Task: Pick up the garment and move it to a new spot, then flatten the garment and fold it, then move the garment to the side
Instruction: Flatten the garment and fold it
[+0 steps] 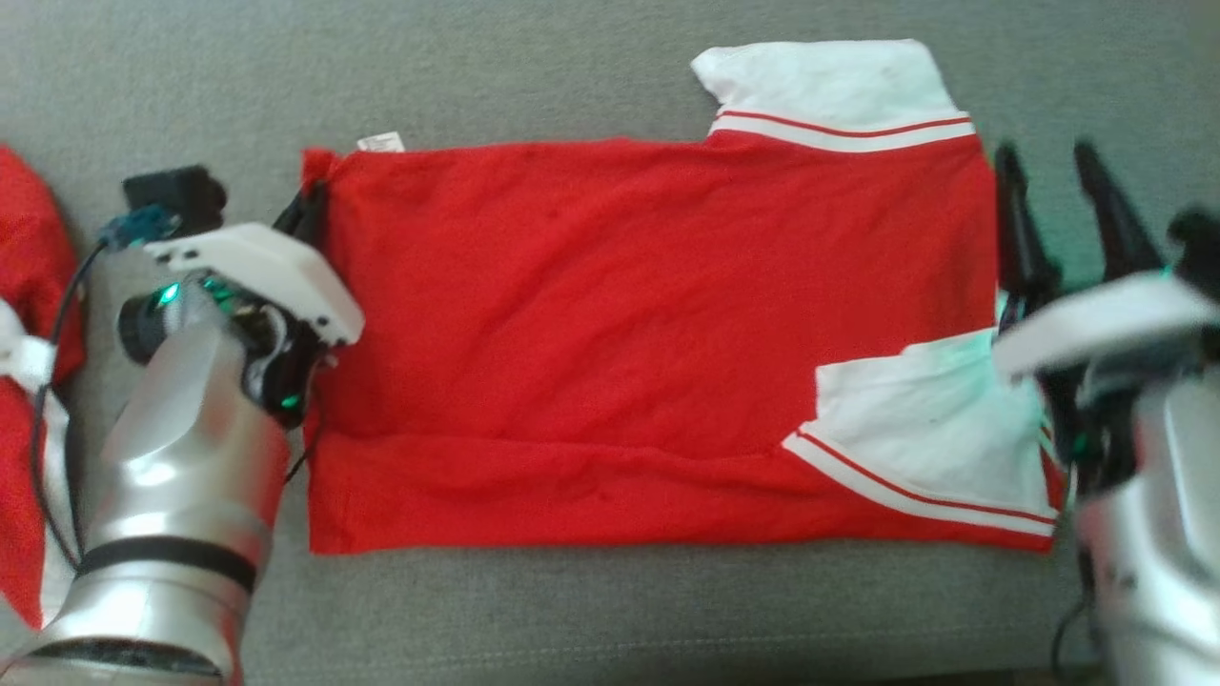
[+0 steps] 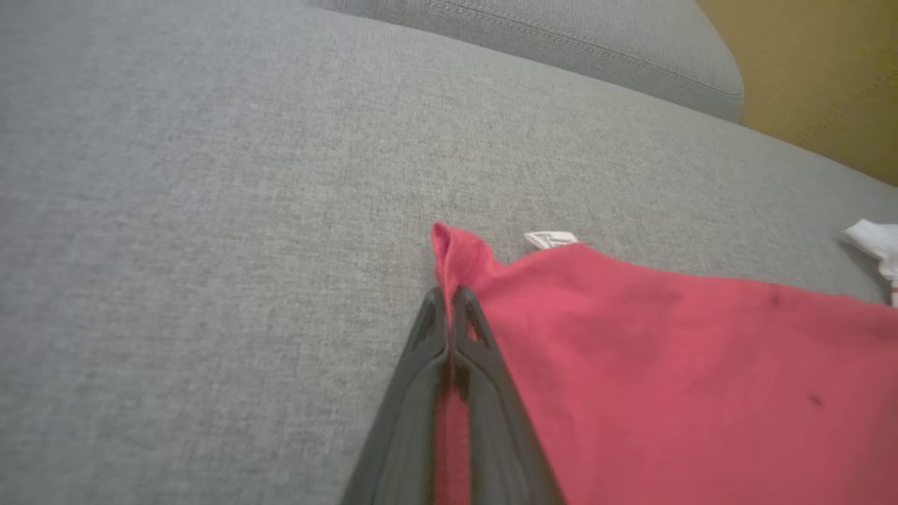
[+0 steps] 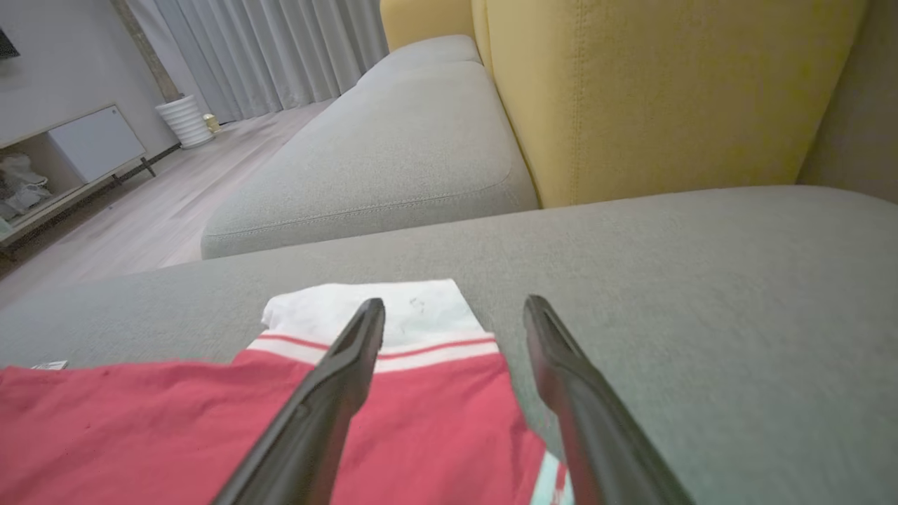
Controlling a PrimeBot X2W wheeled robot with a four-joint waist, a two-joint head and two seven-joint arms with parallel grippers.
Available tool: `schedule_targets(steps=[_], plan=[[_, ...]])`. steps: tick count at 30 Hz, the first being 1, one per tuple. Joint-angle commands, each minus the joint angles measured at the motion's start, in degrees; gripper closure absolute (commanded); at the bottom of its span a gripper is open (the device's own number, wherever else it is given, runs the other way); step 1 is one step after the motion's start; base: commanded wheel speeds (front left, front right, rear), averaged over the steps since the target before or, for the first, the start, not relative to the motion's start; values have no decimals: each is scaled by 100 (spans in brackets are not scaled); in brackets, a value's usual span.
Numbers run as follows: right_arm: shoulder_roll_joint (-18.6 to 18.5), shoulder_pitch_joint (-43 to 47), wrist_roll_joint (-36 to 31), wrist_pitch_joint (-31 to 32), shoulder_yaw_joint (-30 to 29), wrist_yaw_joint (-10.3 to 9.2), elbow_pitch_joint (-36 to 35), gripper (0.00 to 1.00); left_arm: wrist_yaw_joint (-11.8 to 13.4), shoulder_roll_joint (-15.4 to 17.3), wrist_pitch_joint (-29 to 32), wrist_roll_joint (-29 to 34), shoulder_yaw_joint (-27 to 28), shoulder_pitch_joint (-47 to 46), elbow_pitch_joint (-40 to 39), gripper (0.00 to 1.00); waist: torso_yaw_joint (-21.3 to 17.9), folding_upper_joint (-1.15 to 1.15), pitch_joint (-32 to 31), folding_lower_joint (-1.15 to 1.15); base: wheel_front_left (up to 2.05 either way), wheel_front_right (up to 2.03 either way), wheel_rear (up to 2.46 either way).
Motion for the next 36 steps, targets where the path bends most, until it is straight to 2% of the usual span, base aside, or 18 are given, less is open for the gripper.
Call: schedule_targets(steps=[1, 5, 6, 11, 18, 23, 24, 25, 26, 29, 36], plan=[[-101, -348, 48, 9, 166, 43, -40, 0, -33, 127, -69, -44, 46, -261, -147, 100, 94, 0, 86, 0, 0, 0, 0], [-349, -1275, 176, 101, 355, 43, 756, 0, -34, 20, -165, -151, -216, -446, -307, 100, 293, 0, 276, 0, 0, 0, 0], [-451, -1764, 240, 174, 555, 43, 1180, 0, -35, -14, -193, -221, -346, -529, -379, 100, 388, 0, 368, 0, 0, 0, 0], [-635, -2762, 363, 478, 1159, 43, 2294, 0, -35, -87, -283, -412, -675, -675, -528, 100, 613, 0, 539, 0, 0, 0, 0], [-779, -3501, 519, 1063, 1872, 43, 3575, 0, -36, -111, -419, -696, -1004, -760, -519, 100, 749, 0, 637, 0, 0, 0, 0], [-813, -3771, 723, 1519, 2346, 43, 4034, 0, -36, -93, -498, -895, -1159, -815, -461, 100, 760, 0, 681, 0, 0, 0, 0], [-820, -3798, 790, 1647, 2455, 43, 4087, 15, -36, -87, -515, -939, -1179, -823, -444, 100, 759, 0, 685, 0, 0, 0, 0], [-842, -3825, 853, 1715, 2554, 43, 4102, 87, -36, -80, -533, -977, -1202, -831, -429, 100, 759, 0, 685, 0, 0, 0, 0], [-865, -3841, 936, 1782, 2620, 43, 4121, 100, -36, -75, -560, -1018, -1219, -837, -417, 100, 758, 0, 679, 0, 0, 0, 0], [-983, -3894, 1122, 1676, 2747, 43, 4052, 100, -36, -39, -671, -1110, -1255, -850, -395, 100, 753, 0, 648, 0, 0, 0, 0], [-1093, -3648, 1645, 771, 2688, 43, 3659, 100, -36, 148, -934, -1149, -1155, -672, -525, 100, 694, 0, 389, 0, 0, 0, 0]])
